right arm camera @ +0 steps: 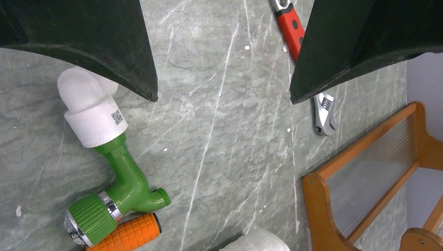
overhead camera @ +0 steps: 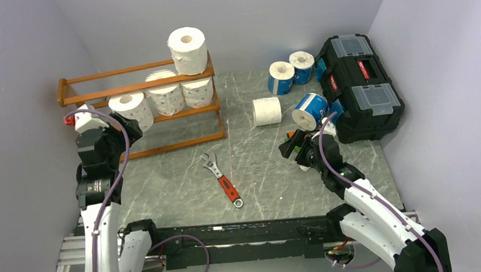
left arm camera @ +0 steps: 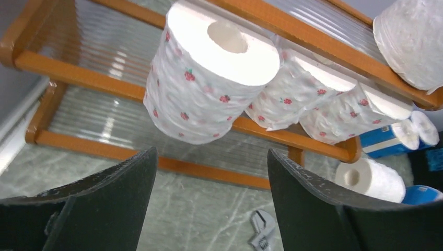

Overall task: Place and organize the paper towels onto the shelf
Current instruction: Place the paper towel on the shelf.

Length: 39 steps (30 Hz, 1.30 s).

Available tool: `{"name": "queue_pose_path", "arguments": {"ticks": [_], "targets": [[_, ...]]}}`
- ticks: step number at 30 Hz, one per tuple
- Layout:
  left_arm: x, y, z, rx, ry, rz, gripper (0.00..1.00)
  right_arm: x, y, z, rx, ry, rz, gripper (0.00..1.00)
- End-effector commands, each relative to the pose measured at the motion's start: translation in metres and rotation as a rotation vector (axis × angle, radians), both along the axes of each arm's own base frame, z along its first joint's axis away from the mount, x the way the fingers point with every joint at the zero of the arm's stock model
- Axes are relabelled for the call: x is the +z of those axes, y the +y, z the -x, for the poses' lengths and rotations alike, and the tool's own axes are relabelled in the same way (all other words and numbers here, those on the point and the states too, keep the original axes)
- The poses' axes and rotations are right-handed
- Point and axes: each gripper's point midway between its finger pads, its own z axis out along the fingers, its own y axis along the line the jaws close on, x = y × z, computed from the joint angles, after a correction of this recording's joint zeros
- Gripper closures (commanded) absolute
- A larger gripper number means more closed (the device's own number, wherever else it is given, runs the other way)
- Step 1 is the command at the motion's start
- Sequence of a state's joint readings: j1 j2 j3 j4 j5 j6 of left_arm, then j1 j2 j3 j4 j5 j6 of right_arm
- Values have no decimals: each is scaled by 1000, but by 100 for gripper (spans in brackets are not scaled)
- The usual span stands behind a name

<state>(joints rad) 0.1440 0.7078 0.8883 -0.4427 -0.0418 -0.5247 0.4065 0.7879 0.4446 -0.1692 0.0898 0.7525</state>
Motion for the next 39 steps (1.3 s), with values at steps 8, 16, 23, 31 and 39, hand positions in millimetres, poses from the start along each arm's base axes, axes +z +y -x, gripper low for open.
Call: {"name": "queue_pose_path", "arguments": {"ticks": [8,16,23,31,39], "targets": [[-2,17,-21,-19,-46,-248,8,11,5,-2,24,-47,-29,1],[-12,18,-29,-28,14,-244,1,11,8,-2,35,-50,-38,1],[-28,18,-38,-35,26,-235,1,10,7,-1,35,-50,-38,1],[-38,22,-52,-1,-31,-214,5,9,6,-1,30,-47,-34,1],[-48,22,-61,-6,-32,-209,10,9,3,-1,16,-51,-27,1]]}}
